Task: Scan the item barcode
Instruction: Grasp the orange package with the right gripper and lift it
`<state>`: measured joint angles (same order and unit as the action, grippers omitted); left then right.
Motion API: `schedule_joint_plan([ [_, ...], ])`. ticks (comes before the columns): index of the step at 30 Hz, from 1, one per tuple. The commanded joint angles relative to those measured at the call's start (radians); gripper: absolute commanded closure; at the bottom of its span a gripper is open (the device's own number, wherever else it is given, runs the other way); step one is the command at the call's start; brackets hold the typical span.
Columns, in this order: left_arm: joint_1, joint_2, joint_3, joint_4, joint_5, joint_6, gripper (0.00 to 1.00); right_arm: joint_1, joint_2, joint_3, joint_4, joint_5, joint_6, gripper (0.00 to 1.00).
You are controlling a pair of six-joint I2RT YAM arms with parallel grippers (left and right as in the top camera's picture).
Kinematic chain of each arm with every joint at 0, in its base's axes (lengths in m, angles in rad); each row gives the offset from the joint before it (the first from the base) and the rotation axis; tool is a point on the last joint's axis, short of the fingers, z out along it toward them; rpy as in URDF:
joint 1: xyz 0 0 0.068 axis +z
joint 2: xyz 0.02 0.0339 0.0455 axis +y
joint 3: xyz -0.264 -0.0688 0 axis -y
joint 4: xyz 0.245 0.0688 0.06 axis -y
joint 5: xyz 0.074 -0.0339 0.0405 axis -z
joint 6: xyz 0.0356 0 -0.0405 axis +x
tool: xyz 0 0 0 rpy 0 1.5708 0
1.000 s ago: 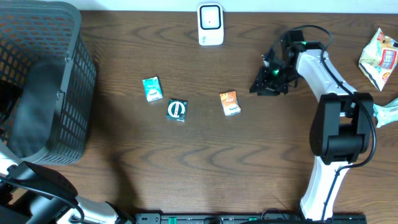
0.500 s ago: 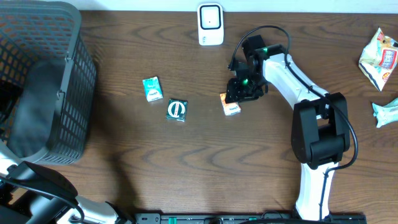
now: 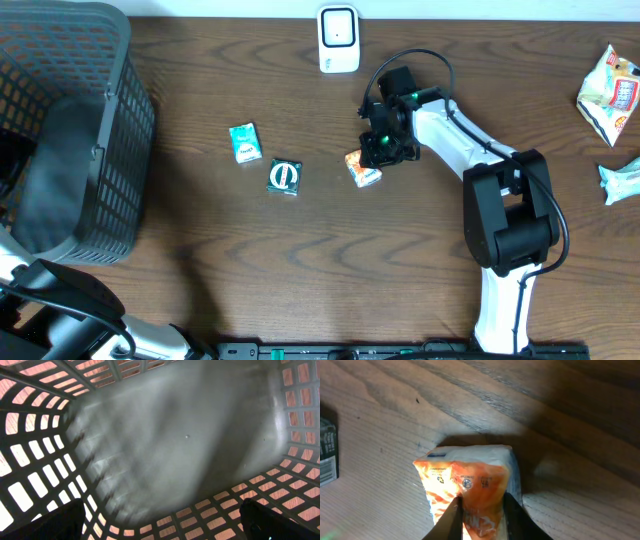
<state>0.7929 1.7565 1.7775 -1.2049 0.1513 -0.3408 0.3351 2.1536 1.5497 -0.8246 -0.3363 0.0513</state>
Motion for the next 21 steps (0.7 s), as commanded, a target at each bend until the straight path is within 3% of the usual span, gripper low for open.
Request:
schedule_joint_plan([
  [1, 0.003, 0.005, -0.002, -0.005, -0.003, -0.005, 0.02, 0.011, 0.010, -0.040, 0.002, 0.001, 0.038, 0.94],
  [4, 0.003, 0.005, -0.002, -0.005, -0.003, -0.005, 0.02, 0.011, 0.010, -0.038, 0.002, -0.050, 0.038, 0.99],
  [10, 0.003, 0.005, -0.002, -0.005, -0.003, -0.005, 0.02, 0.011, 0.010, -0.012, -0.003, -0.237, -0.012, 0.99],
  [16, 0.003, 0.005, -0.002, -0.005, -0.003, -0.005, 0.02, -0.035, -0.015, 0.056, -0.024, -0.726, -0.191, 0.99],
  [21, 0.003, 0.005, -0.002, -0.005, -0.003, -0.005, 0.02, -0.108, -0.033, 0.067, -0.006, -1.052, -0.241, 0.99],
])
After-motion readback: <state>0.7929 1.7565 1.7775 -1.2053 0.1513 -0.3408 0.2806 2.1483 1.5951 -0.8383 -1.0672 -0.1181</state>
